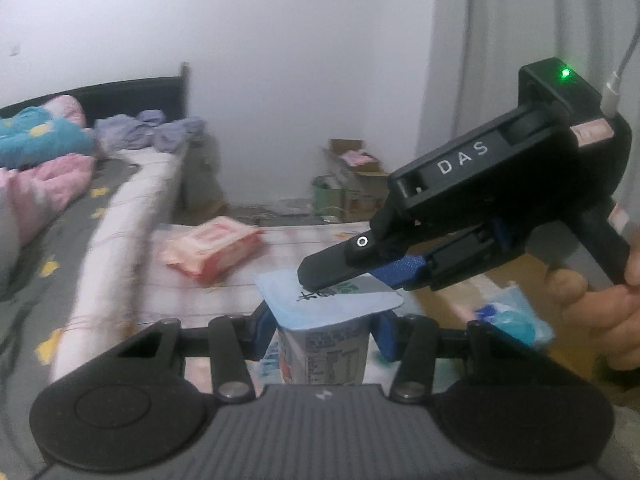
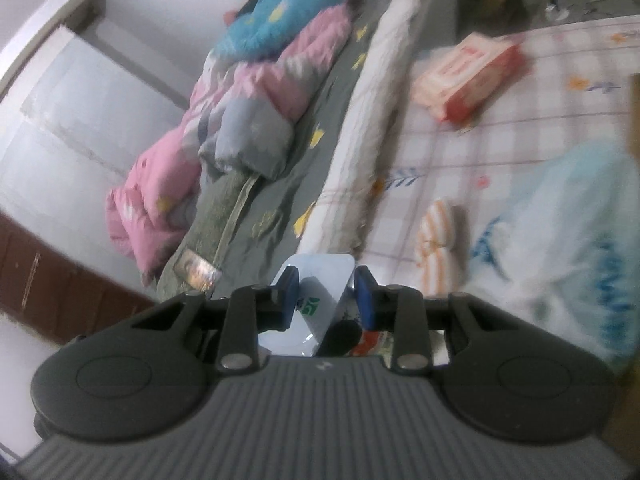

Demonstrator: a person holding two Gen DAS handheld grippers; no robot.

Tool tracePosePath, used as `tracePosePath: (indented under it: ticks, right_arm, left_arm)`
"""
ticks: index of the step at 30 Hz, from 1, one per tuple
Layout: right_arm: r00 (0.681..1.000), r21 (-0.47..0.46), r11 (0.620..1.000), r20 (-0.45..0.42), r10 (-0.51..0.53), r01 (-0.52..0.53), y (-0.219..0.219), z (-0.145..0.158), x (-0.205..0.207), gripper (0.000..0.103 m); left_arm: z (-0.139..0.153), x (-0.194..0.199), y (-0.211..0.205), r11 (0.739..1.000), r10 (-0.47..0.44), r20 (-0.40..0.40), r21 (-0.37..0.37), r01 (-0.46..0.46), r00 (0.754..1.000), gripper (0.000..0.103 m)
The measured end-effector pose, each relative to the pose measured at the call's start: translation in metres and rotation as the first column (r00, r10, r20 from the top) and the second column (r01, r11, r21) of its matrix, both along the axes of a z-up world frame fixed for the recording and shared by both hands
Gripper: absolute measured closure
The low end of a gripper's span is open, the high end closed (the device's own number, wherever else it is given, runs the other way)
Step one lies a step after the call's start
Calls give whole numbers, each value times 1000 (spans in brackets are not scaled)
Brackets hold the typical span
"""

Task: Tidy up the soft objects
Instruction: 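Carry the yogurt cup with the right gripper over the cardboard box and lower it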

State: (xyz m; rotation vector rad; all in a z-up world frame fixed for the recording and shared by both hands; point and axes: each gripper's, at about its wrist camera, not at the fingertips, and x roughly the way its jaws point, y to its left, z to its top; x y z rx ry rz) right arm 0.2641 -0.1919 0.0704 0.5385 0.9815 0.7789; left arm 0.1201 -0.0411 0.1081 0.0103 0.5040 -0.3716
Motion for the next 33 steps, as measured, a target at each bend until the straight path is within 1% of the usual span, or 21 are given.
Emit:
tracePosePath:
  ticks: [4,8,12,16,20,25,29,31,33]
  right_arm:
    - [997,0,997,2,-81,81,-49,1,-14,73]
    - [983,0,983,-7,-183,183,-102,1,-29,72]
    - [959,-1,959,-16,-284,284,-156,-3,-45,72]
    - [927,2,928,-53,-372,373,-205,-20,-59,71]
    - [898,21,907,-148,-414,421,-244,-55,-65,71]
    - [873,29,904,-274,-403,426,-257,-102,-64,71]
    - [857,48,909,-356,-373,415,-264,-131,-63,71]
    - [848,52,910,-390,-360,410,-263,-142,-60,71]
    - [834,31,913,-422,-356,406,-263,-154,-55,69]
  left_arm:
    - [3,6,-38,996,-88,-13,0,88,996,52]
    - [4,16,-79,980,-196,-39,-18,196,980,52]
    - [0,25,-126,952,-307,-80,-27,306,948,52]
    - [-13,39,-168,923,-383,-173,-33,384,907,52]
    - [-38,47,-196,909,-404,-276,-13,417,872,52]
    - [-64,63,-210,898,-395,-375,36,439,839,52]
    - [-78,65,-215,887,-390,-451,51,459,803,52]
    - [-80,60,-216,885,-387,-475,51,463,790,51]
    - [-80,57,-215,879,-389,-473,67,473,790,48]
